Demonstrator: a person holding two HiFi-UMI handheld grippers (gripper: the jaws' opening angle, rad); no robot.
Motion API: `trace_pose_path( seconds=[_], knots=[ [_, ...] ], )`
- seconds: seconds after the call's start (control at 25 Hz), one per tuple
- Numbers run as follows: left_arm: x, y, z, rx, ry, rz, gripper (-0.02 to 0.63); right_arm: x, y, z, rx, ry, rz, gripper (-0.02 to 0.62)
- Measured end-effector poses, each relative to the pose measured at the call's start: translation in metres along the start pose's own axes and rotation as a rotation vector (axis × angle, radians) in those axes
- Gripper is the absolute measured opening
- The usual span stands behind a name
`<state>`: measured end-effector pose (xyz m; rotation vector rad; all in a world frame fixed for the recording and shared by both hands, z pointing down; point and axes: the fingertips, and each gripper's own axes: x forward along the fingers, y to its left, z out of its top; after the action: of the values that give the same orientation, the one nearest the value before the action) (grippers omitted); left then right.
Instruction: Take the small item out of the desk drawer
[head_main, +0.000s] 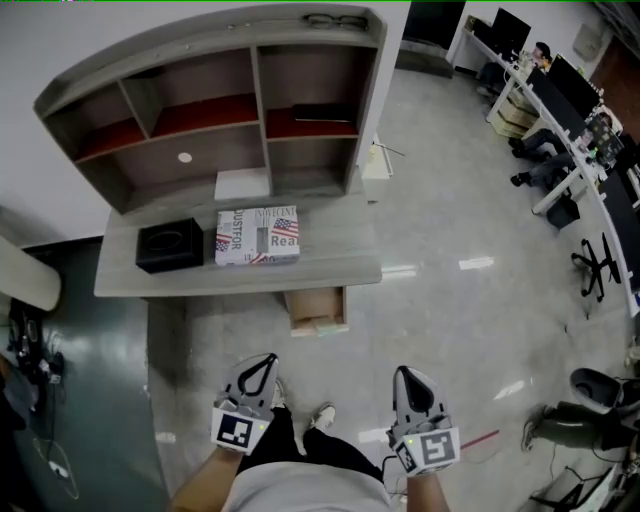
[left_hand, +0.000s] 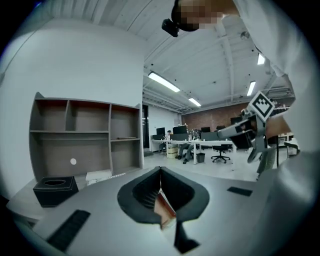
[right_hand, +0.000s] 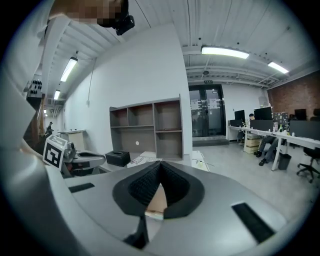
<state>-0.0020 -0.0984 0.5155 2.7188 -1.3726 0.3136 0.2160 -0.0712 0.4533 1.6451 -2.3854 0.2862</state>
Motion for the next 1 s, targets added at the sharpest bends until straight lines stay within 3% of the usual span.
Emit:
trace_pose_path(
  seconds=[0.2, 0.4, 0.72, 1.0],
  knots=[
    [0.047, -0.004, -0.060, 0.014, 0.095, -0.052, 0.019, 0.029, -0.002, -0.025, 0.013, 0.033, -0.005, 0.023],
    [0.096, -0.023, -0.131, 0.101, 0.179, -0.144, 0.020, 0.054, 0.000, -0.059, 0.021, 0.077, 0.003, 0.023],
    [0.169, -0.051, -0.252, 0.306, 0.320, -0.297, 0.080, 0.078, 0.001, -0.133, 0.055, 0.156, -0.008, 0.023],
    [0.213, -0.072, -0.343, 0.550, 0.441, -0.408, 0.133, 0.092, -0.008, -0.180, 0.081, 0.210, -0.031, 0.023]
  ],
)
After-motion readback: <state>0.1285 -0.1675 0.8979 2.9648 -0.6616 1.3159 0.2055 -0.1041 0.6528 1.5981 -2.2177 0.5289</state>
